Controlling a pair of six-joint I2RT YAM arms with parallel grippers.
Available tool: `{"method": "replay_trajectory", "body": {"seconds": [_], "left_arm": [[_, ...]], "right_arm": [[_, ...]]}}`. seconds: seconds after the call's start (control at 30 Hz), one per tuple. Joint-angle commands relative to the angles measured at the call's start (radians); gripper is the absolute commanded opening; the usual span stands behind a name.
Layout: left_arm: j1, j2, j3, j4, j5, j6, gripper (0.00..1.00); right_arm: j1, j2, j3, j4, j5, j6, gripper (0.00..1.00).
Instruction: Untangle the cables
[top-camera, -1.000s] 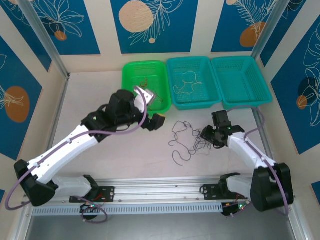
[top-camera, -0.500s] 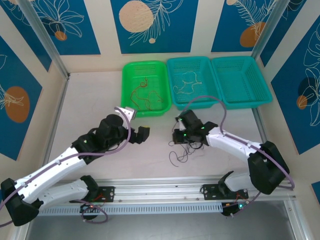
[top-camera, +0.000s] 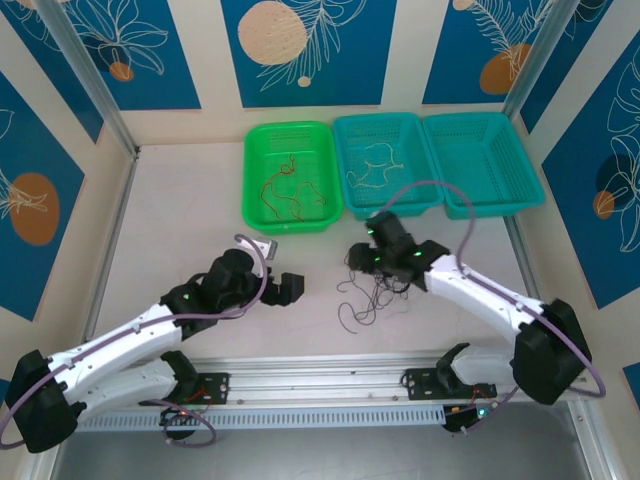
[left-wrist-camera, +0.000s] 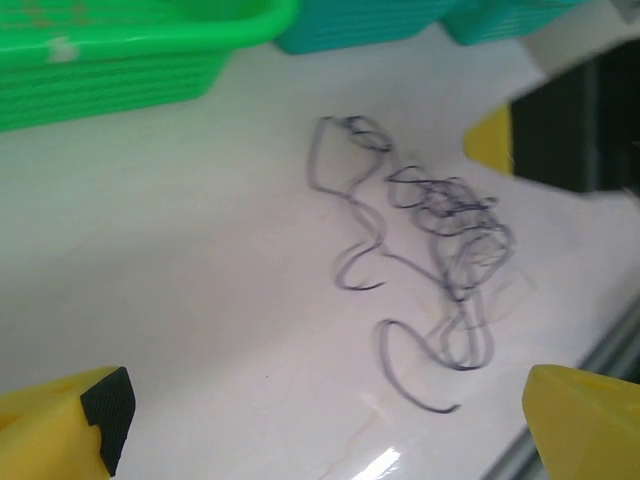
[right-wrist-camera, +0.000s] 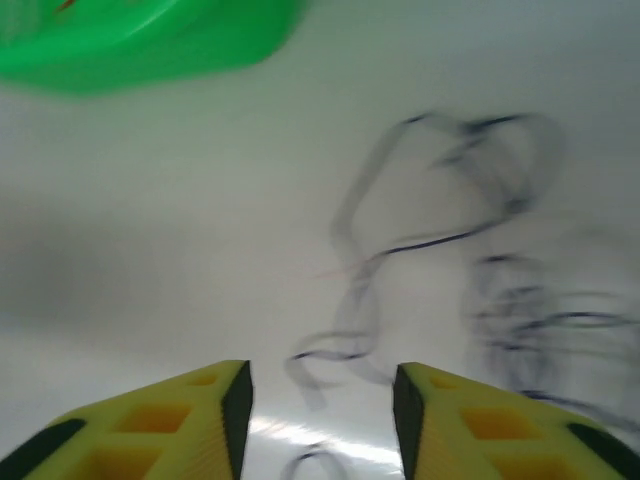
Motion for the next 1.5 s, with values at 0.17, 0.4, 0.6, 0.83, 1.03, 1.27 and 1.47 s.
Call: {"method": "replay_trajectory", "body": {"seconds": [0.17,0.4,0.6,0.83,1.03,1.27,1.47], "left_arm": [[-0.002,0.028,-0.011,0.161,0.145,0.078,1.00],[-0.002,-0.008,-0.021,0.098,0.077,0.064,1.00],[-0.001,-0.084,-0.057,-0.031,-0.127,0.005,1.00],[0.002,-0.116,-0.123,-0.073,-0.185,-0.085,1.00],[0.004,-0.062,-0.131,-0.057,-0.079,-0.070,1.00],[0.005,0.172,-0.008,-0.020,0.021,-0.030,1.00],[0.005,0.472,0.171,-0.041,0.054,-0.017,0.87]], "right_arm": [[-0.242,0.132,-0.064,-0.126,-0.089,-0.059,0.56],[-0.161,0.283,-0.031,-0.016,-0.290,-0.066,0.33],[0.030,0.324,0.018,0.082,-0.358,-0.040,0.07],[0.258,0.453,0.175,0.134,-0.431,-0.069,0.07],[0.234,0.311,0.146,0.135,-0.343,-0.024,0.29],[0.201,0.012,-0.035,-0.032,-0.120,0.116,0.40],[0.218,-0.124,-0.239,0.040,-0.251,0.224,0.63]]}}
